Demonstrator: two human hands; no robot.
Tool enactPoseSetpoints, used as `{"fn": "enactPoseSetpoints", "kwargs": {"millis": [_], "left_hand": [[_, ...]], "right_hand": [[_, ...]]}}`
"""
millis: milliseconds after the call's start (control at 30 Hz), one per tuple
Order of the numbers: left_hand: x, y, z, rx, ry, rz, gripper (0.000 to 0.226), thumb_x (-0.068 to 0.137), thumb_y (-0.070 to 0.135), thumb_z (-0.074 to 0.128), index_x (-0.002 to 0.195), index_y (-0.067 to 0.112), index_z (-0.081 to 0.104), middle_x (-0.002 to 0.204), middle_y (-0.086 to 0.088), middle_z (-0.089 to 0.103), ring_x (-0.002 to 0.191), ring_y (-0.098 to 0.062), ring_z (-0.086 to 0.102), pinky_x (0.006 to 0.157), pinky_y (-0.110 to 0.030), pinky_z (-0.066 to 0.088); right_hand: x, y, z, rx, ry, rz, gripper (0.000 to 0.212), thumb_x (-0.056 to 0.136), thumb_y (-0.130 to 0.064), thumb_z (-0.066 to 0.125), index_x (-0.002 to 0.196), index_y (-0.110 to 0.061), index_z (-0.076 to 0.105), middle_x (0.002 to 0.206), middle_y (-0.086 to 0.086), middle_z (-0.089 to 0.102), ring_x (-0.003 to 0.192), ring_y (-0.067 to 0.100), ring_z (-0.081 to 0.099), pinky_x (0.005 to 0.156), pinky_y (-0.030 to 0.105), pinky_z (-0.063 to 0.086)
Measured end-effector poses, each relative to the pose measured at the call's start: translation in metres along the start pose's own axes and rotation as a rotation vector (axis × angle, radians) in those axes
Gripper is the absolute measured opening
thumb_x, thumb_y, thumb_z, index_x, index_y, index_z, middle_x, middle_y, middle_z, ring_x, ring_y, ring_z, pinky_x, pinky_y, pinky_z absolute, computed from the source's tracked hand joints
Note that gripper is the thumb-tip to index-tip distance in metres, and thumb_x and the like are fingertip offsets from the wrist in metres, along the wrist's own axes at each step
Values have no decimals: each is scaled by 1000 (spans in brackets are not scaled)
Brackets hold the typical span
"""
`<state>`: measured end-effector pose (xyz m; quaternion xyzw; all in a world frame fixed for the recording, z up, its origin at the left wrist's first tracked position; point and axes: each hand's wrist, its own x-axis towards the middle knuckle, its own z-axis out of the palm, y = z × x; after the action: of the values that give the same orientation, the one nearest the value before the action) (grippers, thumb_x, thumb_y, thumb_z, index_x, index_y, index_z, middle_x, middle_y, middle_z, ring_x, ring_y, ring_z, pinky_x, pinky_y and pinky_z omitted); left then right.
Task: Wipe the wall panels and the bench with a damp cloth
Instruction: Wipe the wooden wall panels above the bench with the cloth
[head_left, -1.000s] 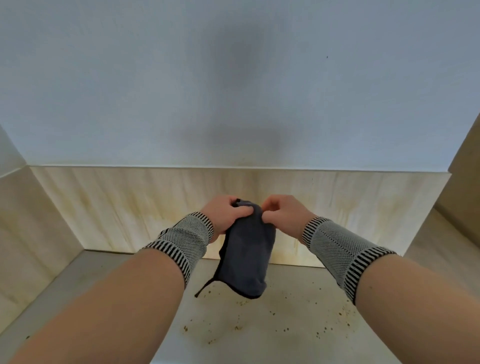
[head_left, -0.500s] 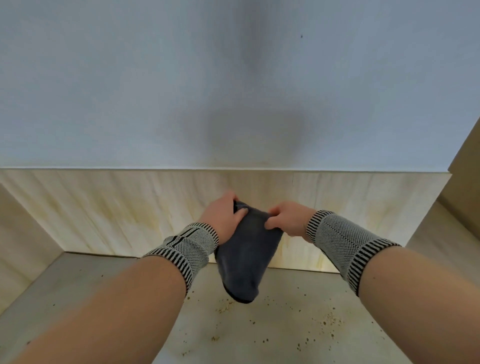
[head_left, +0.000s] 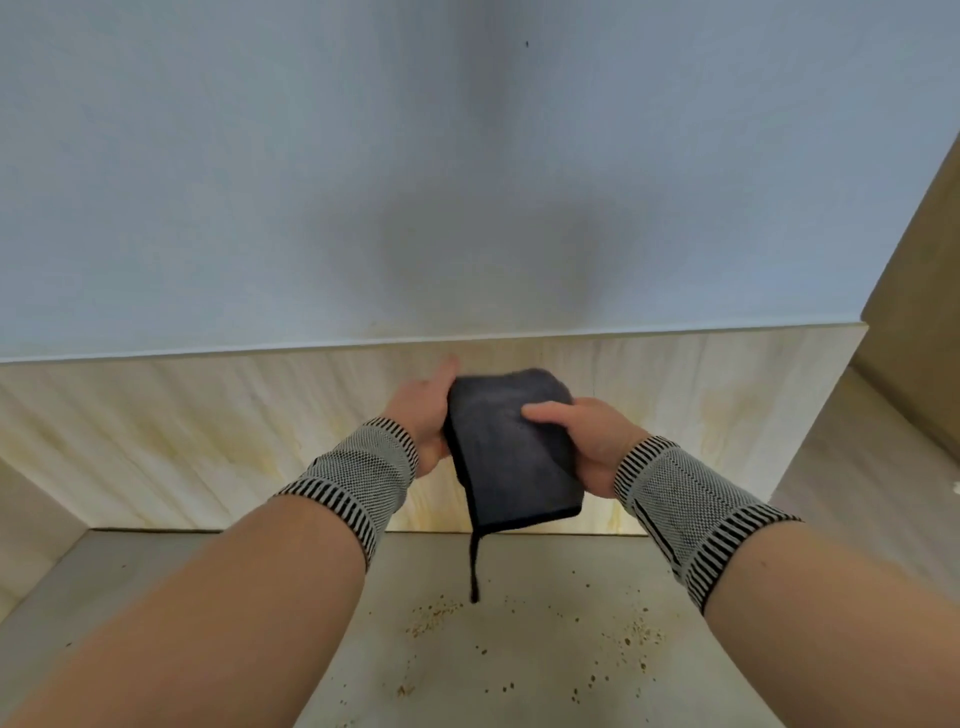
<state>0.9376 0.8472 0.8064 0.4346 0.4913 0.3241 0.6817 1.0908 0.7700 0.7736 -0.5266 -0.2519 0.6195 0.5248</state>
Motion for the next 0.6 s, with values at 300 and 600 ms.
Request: {"fn": "enactPoseSetpoints", "kwargs": {"millis": [300, 600], "left_hand": [[38, -17, -4, 1095, -382, 37, 45, 87, 34, 72, 128, 18, 61, 116, -3, 68, 103, -19, 65, 90, -36, 55], [94, -13, 31, 1283, -565, 303, 35, 103, 34, 46, 115, 6, 64, 100, -9, 66, 87, -23, 60, 77, -34, 49]], "right_hand": [[23, 11, -26, -572, 274, -112, 49, 73, 6, 61, 118, -13, 59, 99, 15, 70, 93, 32, 67, 85, 50, 57], [36, 24, -26, -591, 740, -6, 38, 89, -47, 58, 78, -11, 59, 77, 4, 61, 69, 20, 55, 65, 30, 43]]}}
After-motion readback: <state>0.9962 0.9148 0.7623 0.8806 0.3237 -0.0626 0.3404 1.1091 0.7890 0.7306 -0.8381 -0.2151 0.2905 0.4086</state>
